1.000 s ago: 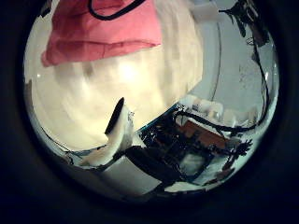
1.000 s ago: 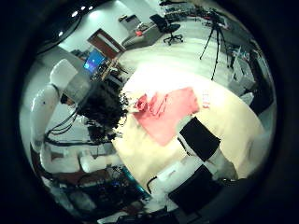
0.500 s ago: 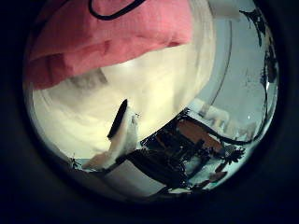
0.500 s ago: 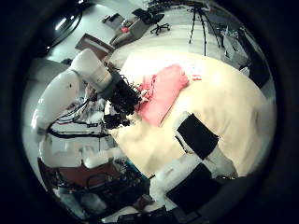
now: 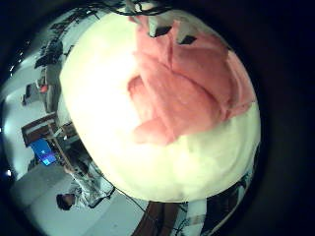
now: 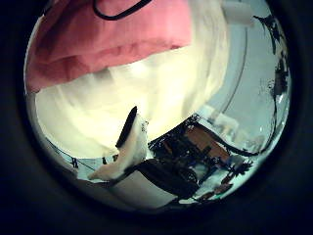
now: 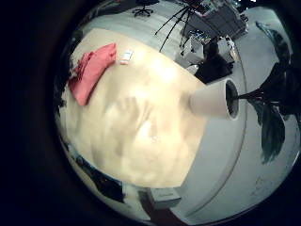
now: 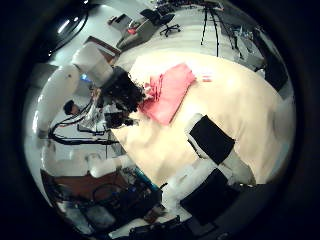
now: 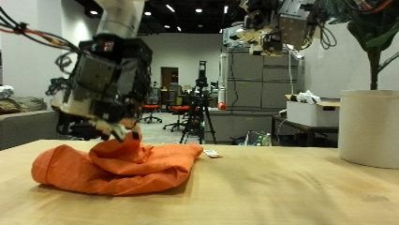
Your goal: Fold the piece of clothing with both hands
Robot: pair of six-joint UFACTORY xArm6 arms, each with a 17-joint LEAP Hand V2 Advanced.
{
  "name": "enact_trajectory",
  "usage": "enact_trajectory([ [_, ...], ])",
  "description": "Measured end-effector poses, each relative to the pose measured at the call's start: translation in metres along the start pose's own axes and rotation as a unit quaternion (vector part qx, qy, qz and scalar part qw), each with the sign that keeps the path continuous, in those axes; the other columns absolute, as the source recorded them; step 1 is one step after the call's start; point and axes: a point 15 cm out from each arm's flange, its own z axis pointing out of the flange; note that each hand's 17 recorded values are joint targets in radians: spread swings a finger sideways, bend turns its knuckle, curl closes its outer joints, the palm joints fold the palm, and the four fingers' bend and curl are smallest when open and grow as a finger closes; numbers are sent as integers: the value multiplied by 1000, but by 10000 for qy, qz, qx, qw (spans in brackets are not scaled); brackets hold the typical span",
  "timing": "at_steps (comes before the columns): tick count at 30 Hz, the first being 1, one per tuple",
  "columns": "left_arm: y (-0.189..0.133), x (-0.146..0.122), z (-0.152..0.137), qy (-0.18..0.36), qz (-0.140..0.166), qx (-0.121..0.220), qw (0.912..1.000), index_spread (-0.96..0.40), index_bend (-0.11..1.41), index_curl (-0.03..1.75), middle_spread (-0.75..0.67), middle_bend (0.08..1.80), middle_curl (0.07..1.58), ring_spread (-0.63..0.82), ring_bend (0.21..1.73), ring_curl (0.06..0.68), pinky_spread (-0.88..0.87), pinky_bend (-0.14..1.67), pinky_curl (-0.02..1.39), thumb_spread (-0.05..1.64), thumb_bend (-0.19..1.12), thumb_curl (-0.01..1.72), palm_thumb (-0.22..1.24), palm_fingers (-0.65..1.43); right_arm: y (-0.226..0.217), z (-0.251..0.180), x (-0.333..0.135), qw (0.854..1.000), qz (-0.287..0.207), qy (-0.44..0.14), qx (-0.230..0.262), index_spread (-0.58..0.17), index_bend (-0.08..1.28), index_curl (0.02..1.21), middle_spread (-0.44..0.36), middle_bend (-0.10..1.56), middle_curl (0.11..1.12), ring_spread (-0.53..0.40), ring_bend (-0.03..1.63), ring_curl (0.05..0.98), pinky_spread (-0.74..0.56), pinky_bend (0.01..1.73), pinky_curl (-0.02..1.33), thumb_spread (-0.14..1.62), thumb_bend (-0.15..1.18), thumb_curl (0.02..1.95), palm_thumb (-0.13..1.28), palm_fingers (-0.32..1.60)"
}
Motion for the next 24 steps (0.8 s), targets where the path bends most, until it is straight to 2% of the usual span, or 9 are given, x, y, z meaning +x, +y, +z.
enact_trajectory([
  [2, 16, 2, -24, -2, -60, 172, 9998, 130, 164, 312, 275, 180, 267, 512, 413, 218, 489, 267, 319, 1233, -19, 291, 395, -22, 13, -16, -6, 10000, -12, -18, -48, -406, 172, 321, -105, 203, 339, 108, 296, 228, 292, 299, 265, 1315, -17, 367, 630, 193],
  [5, 49, 6, -45, 17, -144, 152, 9998, 130, 162, 309, 278, 179, 269, 512, 413, 219, 490, 267, 319, 1226, -17, 292, 389, -23, 33, -40, -15, 10000, -32, -7, -36, -406, 171, 318, -98, 200, 342, 110, 282, 227, 294, 288, 267, 1316, -16, 361, 614, 196],
  [9, 89, 14, -60, 50, -241, 47, 9997, 130, 161, 304, 289, 179, 269, 518, 414, 220, 491, 269, 320, 1222, -19, 291, 377, -25, 68, -64, -20, 9998, 18, 51, -165, -405, 174, 316, -91, 194, 342, 120, 270, 228, 295, 277, 271, 1316, -13, 357, 612, 198],
  [12, 107, 20, -62, 35, -303, 90, 9995, 130, 159, 301, 297, 180, 269, 520, 414, 221, 491, 270, 320, 1221, -17, 291, 374, -26, 95, -73, -10, 9992, 221, 108, -300, -405, 183, 321, -83, 190, 340, 131, 250, 229, 299, 259, 273, 1315, -14, 349, 608, 183],
  [17, 135, 36, -50, 96, -416, 122, 9990, 130, 161, 297, 293, 188, 276, 515, 415, 223, 490, 267, 319, 1211, -17, 294, 373, -13, 145, -36, -11, 9949, 419, -59, -921, -417, 187, 328, -99, 182, 331, 145, 221, 229, 295, 236, 280, 1324, -15, 339, 595, 163],
  [24, 140, 37, -23, 237, -696, 67, 9973, 128, 168, 300, 267, 191, 288, 509, 425, 226, 481, 263, 319, 1200, -16, 297, 384, 8, 188, 36, -20, 9864, 541, -337, -1517, -417, 192, 342, -98, 183, 320, 164, 189, 223, 279, 203, 287, 1339, -13, 324, 564, 148],
])
